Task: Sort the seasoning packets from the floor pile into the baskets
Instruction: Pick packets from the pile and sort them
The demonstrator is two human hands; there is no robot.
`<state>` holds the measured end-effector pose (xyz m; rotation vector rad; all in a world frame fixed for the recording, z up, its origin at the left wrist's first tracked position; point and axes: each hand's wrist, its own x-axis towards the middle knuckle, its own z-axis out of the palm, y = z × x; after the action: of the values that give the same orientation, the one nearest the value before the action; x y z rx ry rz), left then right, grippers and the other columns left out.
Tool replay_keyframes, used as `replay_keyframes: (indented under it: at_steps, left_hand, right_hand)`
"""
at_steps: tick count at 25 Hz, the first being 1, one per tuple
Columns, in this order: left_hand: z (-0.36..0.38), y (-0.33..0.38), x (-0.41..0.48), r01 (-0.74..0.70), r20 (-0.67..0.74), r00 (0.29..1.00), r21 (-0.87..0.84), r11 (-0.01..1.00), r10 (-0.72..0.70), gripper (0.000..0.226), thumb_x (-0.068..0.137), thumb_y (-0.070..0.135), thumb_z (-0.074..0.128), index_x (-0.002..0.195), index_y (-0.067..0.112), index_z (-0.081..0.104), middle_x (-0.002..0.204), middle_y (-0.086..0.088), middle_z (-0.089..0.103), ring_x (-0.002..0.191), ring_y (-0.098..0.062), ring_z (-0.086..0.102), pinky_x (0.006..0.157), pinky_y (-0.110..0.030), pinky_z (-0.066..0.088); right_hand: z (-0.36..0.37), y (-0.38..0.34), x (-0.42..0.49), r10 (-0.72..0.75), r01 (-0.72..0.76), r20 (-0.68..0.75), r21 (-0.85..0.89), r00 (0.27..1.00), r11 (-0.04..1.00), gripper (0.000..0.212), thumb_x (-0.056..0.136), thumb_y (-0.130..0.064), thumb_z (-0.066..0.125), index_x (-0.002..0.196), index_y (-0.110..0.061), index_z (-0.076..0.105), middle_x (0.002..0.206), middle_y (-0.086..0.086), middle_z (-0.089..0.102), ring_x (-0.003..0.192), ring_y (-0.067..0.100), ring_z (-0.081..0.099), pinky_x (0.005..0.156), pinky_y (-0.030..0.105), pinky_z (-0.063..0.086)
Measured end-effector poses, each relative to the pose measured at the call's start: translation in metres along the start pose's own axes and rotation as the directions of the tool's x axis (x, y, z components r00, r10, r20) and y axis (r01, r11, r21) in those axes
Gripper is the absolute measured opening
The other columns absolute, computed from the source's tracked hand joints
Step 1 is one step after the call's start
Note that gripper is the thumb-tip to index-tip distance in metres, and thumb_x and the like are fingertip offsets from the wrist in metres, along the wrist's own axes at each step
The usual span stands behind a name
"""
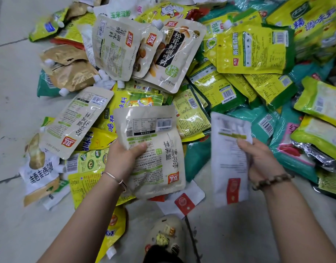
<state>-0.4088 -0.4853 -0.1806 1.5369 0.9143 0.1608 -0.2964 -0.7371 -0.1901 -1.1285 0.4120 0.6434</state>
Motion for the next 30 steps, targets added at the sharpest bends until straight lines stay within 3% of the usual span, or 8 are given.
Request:
replay_keyframes:
  at_steps: [3,6,11,14,17,21,26,30]
  left_hand:
    - [0.013,0.002,-0.005,0.125,0.054,0.991,-0.119,0.985,-0.119,0.006,0.086,0.012,0.062,0.09,0.014,0.067,0.08,-0.002,0.073,0.07,-0.016,0.071,0.061,-0.028,0.057]
    - [0.022,0.003,-0.008,0.225,0.044,0.974,-0.194,0.955,-0.221,0.017,0.085,0.031,0.062,0.084,0.015,0.067,0.081,-0.003,0.074,0.07,-0.018,0.071,0.064,-0.033,0.059]
    - [0.015,-0.001,-0.018,0.054,0.057,0.997,-0.046,0.997,-0.051,0.017,0.074,0.005,0.073,0.081,0.021,0.069,0.078,0.008,0.073,0.073,-0.008,0.069,0.067,-0.023,0.056]
    - [-0.01,0.0,-0.01,0.017,-0.092,0.996,-0.034,0.999,-0.02,0.016,0.075,0.007,0.073,0.079,0.022,0.069,0.072,0.015,0.071,0.065,-0.001,0.067,0.058,-0.017,0.053]
    - [-0.024,-0.004,-0.01,0.032,-0.14,0.989,-0.072,0.997,-0.042,0.016,0.075,0.006,0.073,0.079,0.021,0.068,0.067,0.016,0.07,0.059,0.0,0.066,0.049,-0.014,0.05]
    - [-0.025,-0.012,-0.014,0.073,-0.141,0.986,-0.1,0.992,-0.086,0.015,0.076,0.007,0.072,0.084,0.019,0.069,0.075,0.009,0.072,0.065,-0.008,0.069,0.053,-0.021,0.054]
    - [-0.027,-0.012,-0.014,0.091,-0.142,0.984,-0.129,0.987,-0.109,0.014,0.075,0.008,0.074,0.083,0.019,0.069,0.075,0.008,0.073,0.067,-0.012,0.071,0.053,-0.023,0.054]
    - [-0.026,-0.014,-0.012,0.109,-0.149,0.981,-0.125,0.986,-0.127,0.015,0.075,0.008,0.074,0.084,0.019,0.069,0.086,0.0,0.073,0.076,-0.02,0.071,0.068,-0.033,0.055]
  right_hand:
    - [0.051,0.007,0.0,-0.043,0.049,0.043,-0.156,0.998,0.987,0.021,0.078,0.002,0.062,0.098,-0.004,0.06,0.081,0.007,0.072,0.068,0.019,0.068,0.064,0.032,0.058]
    - [0.092,0.03,-0.002,-0.058,0.066,0.032,-0.408,0.998,0.911,0.016,0.08,-0.008,0.069,0.091,-0.016,0.06,0.091,0.005,0.07,0.08,0.021,0.069,0.07,0.035,0.057]
    - [0.103,0.055,-0.001,-0.198,0.159,-0.012,-0.549,0.98,0.82,0.021,0.08,-0.019,0.071,0.078,-0.029,0.052,0.084,-0.007,0.065,0.076,0.011,0.065,0.064,0.03,0.055]
    - [0.058,0.066,0.004,-0.261,0.028,-0.253,-0.666,0.932,0.745,0.02,0.083,-0.019,0.067,0.08,-0.026,0.049,0.098,0.0,0.064,0.079,0.014,0.06,0.061,0.021,0.047]
    - [0.019,0.098,-0.007,-0.139,-0.243,-0.334,-0.862,0.932,0.444,0.026,0.079,-0.03,0.072,0.098,-0.021,0.056,0.112,0.005,0.059,0.086,0.016,0.056,0.07,0.024,0.046]
    - [0.028,0.139,-0.015,-0.165,-0.202,-0.205,-0.979,0.965,0.035,0.075,0.066,-0.058,0.071,0.126,-0.021,0.046,0.125,0.002,0.046,0.115,0.021,0.047,0.094,0.036,0.037]
    - [0.05,0.166,-0.015,-0.201,-0.195,-0.175,-0.977,0.964,-0.083,0.073,0.079,-0.034,0.065,0.138,-0.018,0.024,0.138,0.002,0.037,0.124,0.02,0.036,0.096,0.034,0.029]
    - [0.045,0.157,-0.009,-0.136,-0.225,-0.226,-0.974,0.965,0.028,0.046,0.078,-0.04,0.068,0.116,-0.021,0.048,0.12,-0.001,0.058,0.112,0.018,0.052,0.088,0.034,0.032]
